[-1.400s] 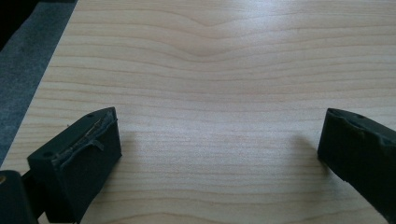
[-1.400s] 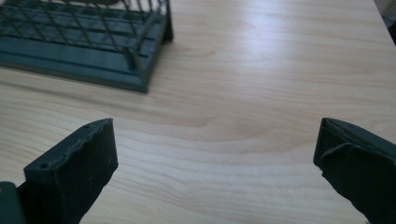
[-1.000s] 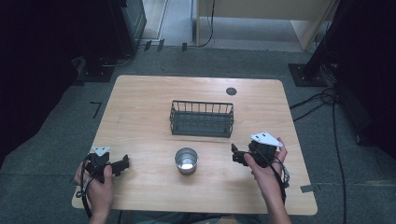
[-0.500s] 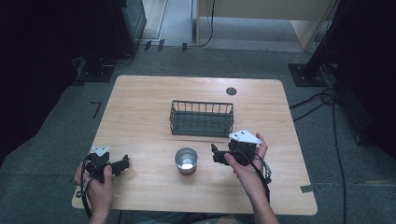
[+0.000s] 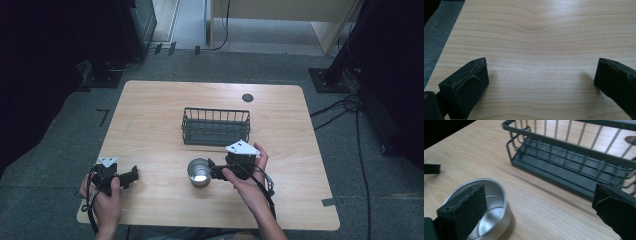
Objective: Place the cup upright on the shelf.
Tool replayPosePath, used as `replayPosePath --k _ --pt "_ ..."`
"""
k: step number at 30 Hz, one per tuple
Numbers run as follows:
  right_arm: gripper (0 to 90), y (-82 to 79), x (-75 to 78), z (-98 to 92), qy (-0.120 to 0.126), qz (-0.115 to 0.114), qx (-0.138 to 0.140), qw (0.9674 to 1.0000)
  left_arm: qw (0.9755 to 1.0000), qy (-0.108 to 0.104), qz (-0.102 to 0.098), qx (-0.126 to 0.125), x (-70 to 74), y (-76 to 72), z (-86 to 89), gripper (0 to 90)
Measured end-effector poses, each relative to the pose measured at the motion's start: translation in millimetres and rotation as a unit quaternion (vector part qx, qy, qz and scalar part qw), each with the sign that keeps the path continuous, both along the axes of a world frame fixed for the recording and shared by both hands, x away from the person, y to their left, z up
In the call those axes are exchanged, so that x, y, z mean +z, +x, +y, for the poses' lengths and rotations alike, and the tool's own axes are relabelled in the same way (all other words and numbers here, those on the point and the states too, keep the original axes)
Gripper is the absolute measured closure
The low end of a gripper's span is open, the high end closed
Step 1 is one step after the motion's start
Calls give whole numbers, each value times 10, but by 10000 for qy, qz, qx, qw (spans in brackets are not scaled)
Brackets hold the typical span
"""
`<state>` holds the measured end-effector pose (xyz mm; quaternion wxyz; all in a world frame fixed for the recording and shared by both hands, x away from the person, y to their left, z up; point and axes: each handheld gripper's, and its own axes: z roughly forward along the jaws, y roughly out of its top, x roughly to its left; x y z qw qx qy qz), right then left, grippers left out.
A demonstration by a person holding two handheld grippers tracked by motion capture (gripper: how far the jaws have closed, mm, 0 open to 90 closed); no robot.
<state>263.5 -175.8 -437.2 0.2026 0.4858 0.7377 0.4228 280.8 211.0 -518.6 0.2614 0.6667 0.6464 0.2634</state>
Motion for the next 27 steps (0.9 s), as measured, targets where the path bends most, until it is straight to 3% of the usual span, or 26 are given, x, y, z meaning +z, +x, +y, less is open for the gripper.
replayPosePath --k 15,19,20,27 --pt "0 -57 -81 378 110 196 438 9988 10000 1 0 0 0 0 0 0" --pt "0 -68 -102 438 225 284 443 9984 10000 0 0 0 0 0 0 0" --pt "0 -80 -116 468 317 313 564 9974 10000 1 0 -1 0 0 0 0" --pt "0 -109 -187 574 242 338 675 9969 10000 1 0 -1 0 0 0 0"
